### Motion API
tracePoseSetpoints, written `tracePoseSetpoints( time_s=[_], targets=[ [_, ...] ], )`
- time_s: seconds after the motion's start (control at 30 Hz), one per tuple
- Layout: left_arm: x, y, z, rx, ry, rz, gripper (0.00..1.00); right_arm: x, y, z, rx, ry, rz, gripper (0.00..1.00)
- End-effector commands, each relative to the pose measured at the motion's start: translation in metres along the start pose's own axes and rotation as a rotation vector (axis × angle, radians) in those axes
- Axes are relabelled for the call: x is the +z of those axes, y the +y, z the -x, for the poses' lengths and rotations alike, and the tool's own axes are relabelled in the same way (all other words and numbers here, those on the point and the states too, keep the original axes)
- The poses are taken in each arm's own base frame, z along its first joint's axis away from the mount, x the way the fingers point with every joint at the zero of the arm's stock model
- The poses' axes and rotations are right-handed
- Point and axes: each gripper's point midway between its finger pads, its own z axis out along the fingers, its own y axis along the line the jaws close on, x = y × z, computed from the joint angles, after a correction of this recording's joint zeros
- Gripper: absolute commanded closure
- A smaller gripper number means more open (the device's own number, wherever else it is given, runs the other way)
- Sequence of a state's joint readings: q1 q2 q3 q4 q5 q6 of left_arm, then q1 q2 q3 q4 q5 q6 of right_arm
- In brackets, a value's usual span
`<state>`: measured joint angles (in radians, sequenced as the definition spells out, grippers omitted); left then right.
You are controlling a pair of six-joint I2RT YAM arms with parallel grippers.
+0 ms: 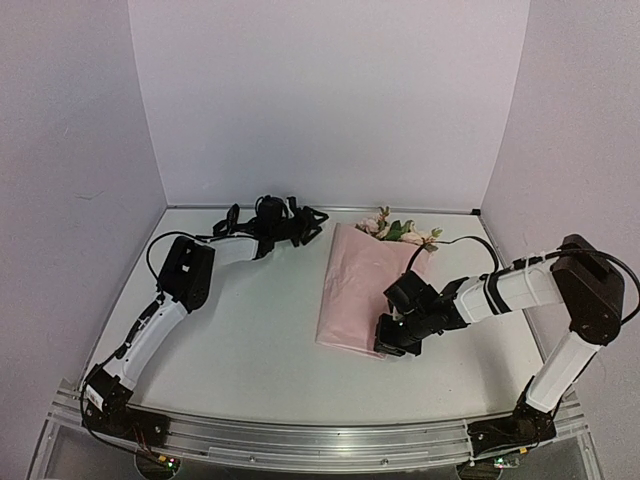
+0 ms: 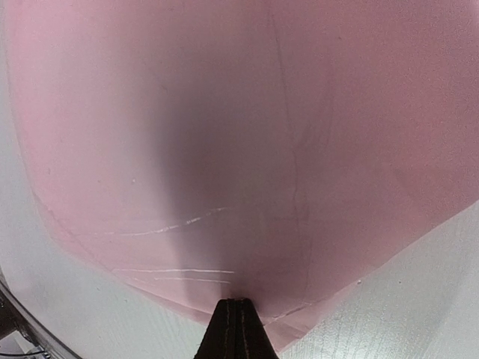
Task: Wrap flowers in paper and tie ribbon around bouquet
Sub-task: Press the fold line on the folded wrapping paper, then adjust the folded bouquet at the center of the board.
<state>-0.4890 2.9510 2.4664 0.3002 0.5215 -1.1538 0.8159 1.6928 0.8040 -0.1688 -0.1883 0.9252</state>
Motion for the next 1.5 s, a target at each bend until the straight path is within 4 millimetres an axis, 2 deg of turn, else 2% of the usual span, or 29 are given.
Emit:
tracePoseSetpoints(
  time_s=[0.0,0.03,0.17,0.27,0.33,0.37,0.47,0.57,0.77,0.83,0.93,1.1,1.2,1.33,1.47],
  targets=[
    [-0.009,-0.031,0.034,0.104,-0.087,-0.091,0.42,0.001,-0.096,-0.046,0.013,0.146,-0.349,1.0],
    [-0.013,-0.045,0.036,0.128,-0.074,-0.108,0.43,0.0,-0.093,-0.043,0.014,0.138,-0.343,1.0],
    [-0.034,-0.072,0.021,0.206,0.0,-0.073,0.44,-0.015,-0.071,-0.02,0.02,0.072,-0.285,0.99],
    [-0.062,-0.088,0.002,0.233,0.034,-0.039,0.42,-0.034,-0.051,0.006,0.057,-0.007,-0.209,0.84],
    [-0.077,-0.098,-0.013,0.245,0.069,-0.014,0.42,-0.051,-0.037,0.027,0.068,-0.083,-0.159,0.63],
    [-0.081,-0.1,-0.022,0.246,0.087,-0.006,0.42,-0.059,-0.033,0.037,0.073,-0.119,-0.151,0.56],
    [-0.097,-0.106,-0.051,0.247,0.14,0.025,0.44,-0.075,-0.038,0.059,0.122,-0.186,-0.15,0.36],
    [-0.106,-0.108,-0.08,0.251,0.194,0.058,0.45,-0.079,-0.048,0.074,0.156,-0.21,-0.16,0.23],
    [-0.124,-0.098,-0.119,0.24,0.268,0.114,0.47,-0.064,-0.066,0.102,0.215,-0.207,-0.153,0.16],
    [-0.128,-0.096,-0.127,0.232,0.282,0.123,0.48,-0.057,-0.068,0.108,0.225,-0.194,-0.128,0.14],
    [-0.135,-0.096,-0.132,0.224,0.293,0.123,0.49,-0.044,-0.067,0.122,0.245,-0.18,-0.078,0.17],
    [-0.148,-0.091,-0.125,0.206,0.282,0.145,0.5,-0.028,-0.059,0.142,0.25,-0.172,-0.008,0.39],
    [-0.162,-0.079,-0.107,0.175,0.223,0.199,0.51,-0.022,-0.047,0.155,0.208,-0.16,0.023,0.53],
    [-0.185,-0.063,-0.074,0.157,0.107,0.29,0.51,-0.011,-0.029,0.169,0.14,-0.128,0.069,0.66],
    [-0.204,-0.046,-0.044,0.137,0.023,0.363,0.51,-0.002,-0.019,0.172,0.071,-0.078,0.081,0.77]
  ],
)
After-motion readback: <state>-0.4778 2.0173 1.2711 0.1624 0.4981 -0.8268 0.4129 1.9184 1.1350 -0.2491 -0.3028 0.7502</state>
